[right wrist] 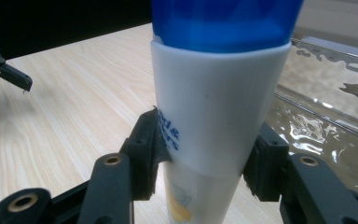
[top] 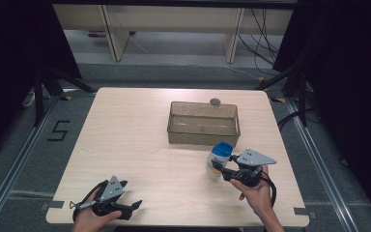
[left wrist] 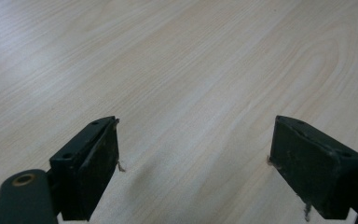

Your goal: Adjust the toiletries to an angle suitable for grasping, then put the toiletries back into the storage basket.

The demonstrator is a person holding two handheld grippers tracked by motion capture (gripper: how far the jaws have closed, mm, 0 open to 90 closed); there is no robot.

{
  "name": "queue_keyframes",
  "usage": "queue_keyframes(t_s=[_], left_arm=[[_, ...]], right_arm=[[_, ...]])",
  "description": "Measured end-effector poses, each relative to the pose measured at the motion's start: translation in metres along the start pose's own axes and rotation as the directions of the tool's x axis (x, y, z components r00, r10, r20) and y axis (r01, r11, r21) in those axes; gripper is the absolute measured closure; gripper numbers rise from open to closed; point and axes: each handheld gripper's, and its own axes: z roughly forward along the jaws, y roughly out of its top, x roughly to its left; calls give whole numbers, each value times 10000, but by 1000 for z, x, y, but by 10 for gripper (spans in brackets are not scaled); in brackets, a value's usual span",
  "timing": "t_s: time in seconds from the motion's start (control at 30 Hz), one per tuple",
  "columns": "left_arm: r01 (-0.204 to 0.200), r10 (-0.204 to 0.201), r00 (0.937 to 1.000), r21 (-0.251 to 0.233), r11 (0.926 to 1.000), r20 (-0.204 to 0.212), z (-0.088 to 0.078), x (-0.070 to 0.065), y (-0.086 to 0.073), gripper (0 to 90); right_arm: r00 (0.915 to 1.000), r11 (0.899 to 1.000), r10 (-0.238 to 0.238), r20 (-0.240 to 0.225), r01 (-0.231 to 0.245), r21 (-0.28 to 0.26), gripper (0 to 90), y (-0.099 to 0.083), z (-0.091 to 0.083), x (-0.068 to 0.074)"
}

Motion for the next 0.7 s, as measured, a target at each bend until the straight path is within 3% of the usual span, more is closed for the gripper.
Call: queue_keyframes(t_s=[0.03,0.13,0.23,0.33,0.37,0.4,0.43,0.53,0.57,0.6,0.7], left_arm=[[45,-46,10000,-54,10000,-31,0,0,0,152],[-88,87,9999,-75,9999,-122,0,1,0,151],[-92,92,9999,-78,9999,-123,0,1,-1,151],[-55,54,9998,-38,10000,-202,0,1,0,151],[-52,52,9998,42,10000,-176,-1,1,0,151],[-97,97,9999,62,9999,-121,-1,1,0,152],[-82,82,10000,43,10000,-34,0,1,0,151],[-123,124,9997,51,9999,-189,-1,1,0,152],[-150,151,9997,78,9999,-209,-1,1,0,151],[-135,137,9997,72,9999,-221,-1,1,0,152],[-92,90,9997,-89,9999,-225,0,1,0,151]], right_arm=[[9995,9996,-268,162,270,-77,538,0,1,-2],[9998,9999,-55,184,57,-135,540,1,2,-3],[9996,9999,-147,248,146,52,542,6,1,-6],[9993,9997,10,362,-2,-234,544,10,3,-7],[9987,9996,-284,426,287,-60,544,12,2,-10],[9989,9999,160,445,-161,6,545,13,1,-8],[9982,9997,-208,562,213,-86,545,14,2,-12],[9982,9998,24,597,-14,-175,547,16,3,-14],[9969,9995,-286,735,293,-83,547,18,2,-17],[9975,10000,-56,702,53,50,547,19,2,-16],[9967,9999,-61,811,53,96,548,22,3,-20]])
